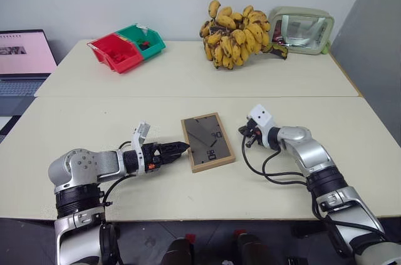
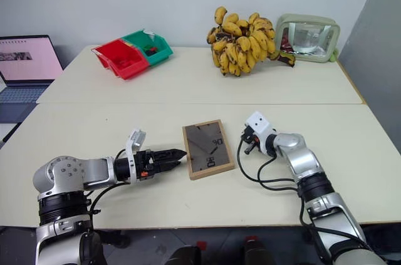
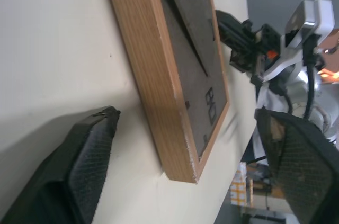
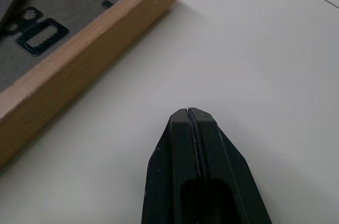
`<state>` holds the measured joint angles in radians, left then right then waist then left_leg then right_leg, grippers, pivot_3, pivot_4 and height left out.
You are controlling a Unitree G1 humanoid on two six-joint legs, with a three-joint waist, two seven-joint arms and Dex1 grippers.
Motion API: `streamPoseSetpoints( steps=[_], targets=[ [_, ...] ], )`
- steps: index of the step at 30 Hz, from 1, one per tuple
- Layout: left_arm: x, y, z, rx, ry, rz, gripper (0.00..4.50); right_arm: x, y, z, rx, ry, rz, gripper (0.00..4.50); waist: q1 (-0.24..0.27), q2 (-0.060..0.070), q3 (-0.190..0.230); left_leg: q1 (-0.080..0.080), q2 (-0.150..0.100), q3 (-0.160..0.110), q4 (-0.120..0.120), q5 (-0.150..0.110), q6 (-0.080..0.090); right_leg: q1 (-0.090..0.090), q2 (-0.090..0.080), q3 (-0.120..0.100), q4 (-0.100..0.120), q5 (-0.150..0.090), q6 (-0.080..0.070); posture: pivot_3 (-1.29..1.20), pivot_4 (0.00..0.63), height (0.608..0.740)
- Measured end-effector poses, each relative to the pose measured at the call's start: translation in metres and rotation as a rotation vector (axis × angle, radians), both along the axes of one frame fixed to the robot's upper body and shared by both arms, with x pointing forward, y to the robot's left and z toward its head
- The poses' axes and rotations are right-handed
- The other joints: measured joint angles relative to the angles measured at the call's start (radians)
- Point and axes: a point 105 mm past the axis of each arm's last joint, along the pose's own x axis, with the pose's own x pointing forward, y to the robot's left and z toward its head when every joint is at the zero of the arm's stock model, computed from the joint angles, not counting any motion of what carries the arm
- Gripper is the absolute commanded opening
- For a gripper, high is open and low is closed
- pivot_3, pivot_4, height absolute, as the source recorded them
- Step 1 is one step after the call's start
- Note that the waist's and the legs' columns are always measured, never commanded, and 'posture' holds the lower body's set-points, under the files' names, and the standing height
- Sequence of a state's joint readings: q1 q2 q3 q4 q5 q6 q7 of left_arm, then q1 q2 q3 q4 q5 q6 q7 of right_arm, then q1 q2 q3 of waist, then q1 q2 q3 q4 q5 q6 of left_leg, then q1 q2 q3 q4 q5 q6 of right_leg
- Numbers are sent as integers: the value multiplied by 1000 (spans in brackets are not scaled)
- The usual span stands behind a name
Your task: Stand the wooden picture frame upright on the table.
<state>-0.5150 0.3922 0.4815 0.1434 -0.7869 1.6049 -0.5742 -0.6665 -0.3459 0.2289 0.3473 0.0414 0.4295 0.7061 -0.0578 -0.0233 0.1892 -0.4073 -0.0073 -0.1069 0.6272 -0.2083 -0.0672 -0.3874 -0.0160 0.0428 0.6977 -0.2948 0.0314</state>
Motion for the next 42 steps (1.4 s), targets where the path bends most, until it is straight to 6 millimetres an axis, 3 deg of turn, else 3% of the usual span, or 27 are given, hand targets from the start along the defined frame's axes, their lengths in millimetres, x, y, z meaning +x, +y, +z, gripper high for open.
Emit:
streamPoseSetpoints(
  steps=[8, 16, 24, 26, 32, 35, 36, 42],
  targets=[
    [0, -18, -9, -2, -3, 6, 4449, -12, 31, -7, 42, 28, 24, 0, 14, 3, -4, 10, -3, -1, -1, 0, 0, 13, -2, -1, -6, 0, 1, 0, 150, 740],
    [-18, -48, -13, -63, -7, -89, 4449, -12, 36, -9, 62, 52, -30, 0, 25, 3, -5, 9, -3, 0, -1, -1, 0, 14, -3, -1, -10, 0, 2, 0, 150, 740],
    [-17, -53, -14, -57, 8, -79, 4449, -11, 34, -9, 55, 51, -35, 0, 25, 3, -5, 9, -4, -1, -1, -1, 0, 14, -2, -2, -10, 1, 2, 0, 150, 740],
    [-16, -55, -14, -55, 10, -77, 4279, -11, 34, -8, 58, 51, -37, 0, 26, 3, -5, 9, -4, -1, -1, -1, 0, 14, -2, -2, -10, 1, 2, 0, 150, 740],
    [-12, -57, -19, -42, 25, -52, 3001, -17, 40, -5, 77, 62, -28, 0, 26, 3, -5, 8, -4, -1, -2, -1, 0, 14, -2, -2, -11, 1, 2, 0, 150, 740],
    [-12, -57, -20, -32, 27, -50, 2580, -18, 41, -6, 82, 70, -26, 0, 25, 3, -5, 8, -4, -1, -2, -1, 0, 14, -2, -2, -11, 1, 2, 0, 150, 740],
    [-13, -58, -22, -29, 31, -52, 2231, -18, 41, -7, 81, 73, -27, 0, 25, 3, -5, 8, -4, -1, -2, -1, 0, 14, -2, -2, -12, 1, 2, 0, 150, 740],
    [-16, -61, -18, -64, 19, -77, 1366, -18, 38, -7, 88, 80, -36, 0, 24, 3, -5, 8, -2, -1, -4, -1, 0, 14, -2, -2, -15, 1, 3, 0, 150, 740]
  ],
)
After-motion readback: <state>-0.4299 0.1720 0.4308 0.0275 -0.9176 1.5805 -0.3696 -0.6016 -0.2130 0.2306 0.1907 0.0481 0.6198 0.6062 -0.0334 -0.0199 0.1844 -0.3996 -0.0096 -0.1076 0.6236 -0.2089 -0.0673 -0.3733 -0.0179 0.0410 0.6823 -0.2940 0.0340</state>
